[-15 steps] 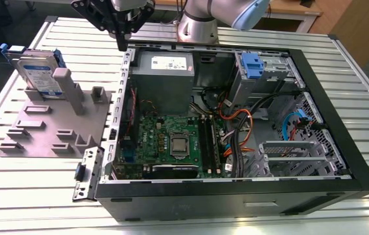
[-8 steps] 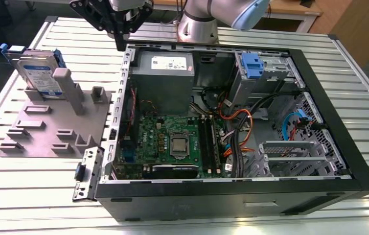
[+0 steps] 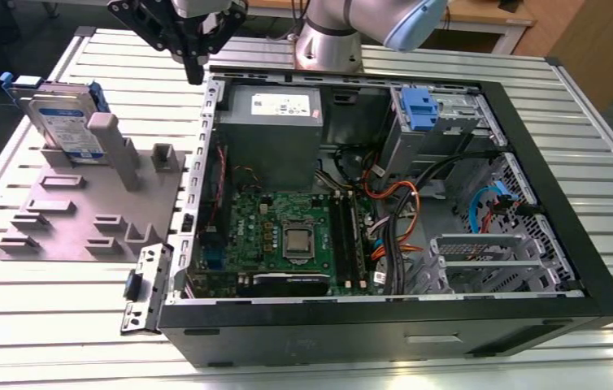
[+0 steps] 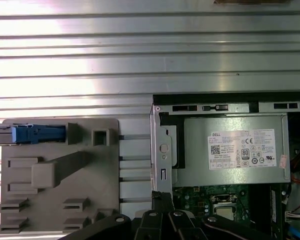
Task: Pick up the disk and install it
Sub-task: 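Reach for the disk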
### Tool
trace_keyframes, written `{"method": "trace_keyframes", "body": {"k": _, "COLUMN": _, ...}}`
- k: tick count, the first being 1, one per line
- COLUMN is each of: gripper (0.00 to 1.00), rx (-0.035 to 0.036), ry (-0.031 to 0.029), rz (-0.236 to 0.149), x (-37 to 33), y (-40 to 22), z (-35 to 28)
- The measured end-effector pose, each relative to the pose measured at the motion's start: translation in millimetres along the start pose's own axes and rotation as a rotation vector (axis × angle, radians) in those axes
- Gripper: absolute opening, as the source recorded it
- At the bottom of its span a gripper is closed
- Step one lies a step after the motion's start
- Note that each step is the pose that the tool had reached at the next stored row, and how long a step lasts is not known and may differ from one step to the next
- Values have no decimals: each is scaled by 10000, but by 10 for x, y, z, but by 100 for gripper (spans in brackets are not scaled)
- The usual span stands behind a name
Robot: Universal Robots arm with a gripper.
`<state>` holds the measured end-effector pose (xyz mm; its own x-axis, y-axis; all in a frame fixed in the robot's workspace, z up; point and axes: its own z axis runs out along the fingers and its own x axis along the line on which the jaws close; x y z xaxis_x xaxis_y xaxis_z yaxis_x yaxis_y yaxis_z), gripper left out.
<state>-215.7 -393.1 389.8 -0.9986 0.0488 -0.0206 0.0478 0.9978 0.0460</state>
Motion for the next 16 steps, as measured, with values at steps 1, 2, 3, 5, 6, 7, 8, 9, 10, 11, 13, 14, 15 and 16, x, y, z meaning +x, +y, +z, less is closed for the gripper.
{"method": "trace_keyframes", "body": {"k": 1, "gripper": 11, "rx": 0, "ry": 0, "rz": 0, "x": 14, "y": 0, "z": 0}}
{"method": "trace_keyframes", "body": {"k": 2, "gripper": 11, "rx": 0, "ry": 0, "rz": 0, "x": 27, "y": 0, "z": 0}}
{"method": "trace_keyframes", "body": {"k": 3, "gripper": 11, "rx": 0, "ry": 0, "rz": 0, "x": 41, "y": 0, "z": -1}}
{"method": "trace_keyframes", "body": {"k": 5, "gripper": 11, "rx": 0, "ry": 0, "rz": 1, "x": 65, "y": 0, "z": -1}}
{"method": "trace_keyframes", "body": {"k": 6, "gripper": 11, "rx": 0, "ry": 0, "rz": 0, "x": 77, "y": 0, "z": -1}}
{"method": "trace_keyframes", "body": {"k": 7, "gripper": 11, "rx": -1, "ry": 0, "rz": 0, "x": 87, "y": 1, "z": -1}}
{"method": "trace_keyframes", "body": {"k": 8, "gripper": 11, "rx": -1, "ry": -1, "rz": 0, "x": 97, "y": 3, "z": -1}}
{"method": "trace_keyframes", "body": {"k": 9, "gripper": 11, "rx": -1, "ry": -1, "rz": -1, "x": 105, "y": 5, "z": 0}}
{"method": "trace_keyframes", "body": {"k": 10, "gripper": 11, "rx": -1, "ry": -1, "rz": 0, "x": 113, "y": 10, "z": 0}}
{"method": "trace_keyframes", "body": {"k": 11, "gripper": 11, "rx": -1, "ry": -1, "rz": 0, "x": 124, "y": 17, "z": 0}}
{"method": "trace_keyframes", "body": {"k": 13, "gripper": 11, "rx": 0, "ry": 0, "rz": -1, "x": 161, "y": 37, "z": 0}}
{"method": "trace_keyframes", "body": {"k": 14, "gripper": 11, "rx": 1, "ry": 1, "rz": 1, "x": 190, "y": 42, "z": -1}}
{"method": "trace_keyframes", "body": {"k": 15, "gripper": 11, "rx": 0, "ry": 1, "rz": 0, "x": 219, "y": 46, "z": 0}}
{"method": "trace_keyframes", "body": {"k": 16, "gripper": 11, "rx": 0, "ry": -1, "rz": 0, "x": 245, "y": 49, "z": 0}}
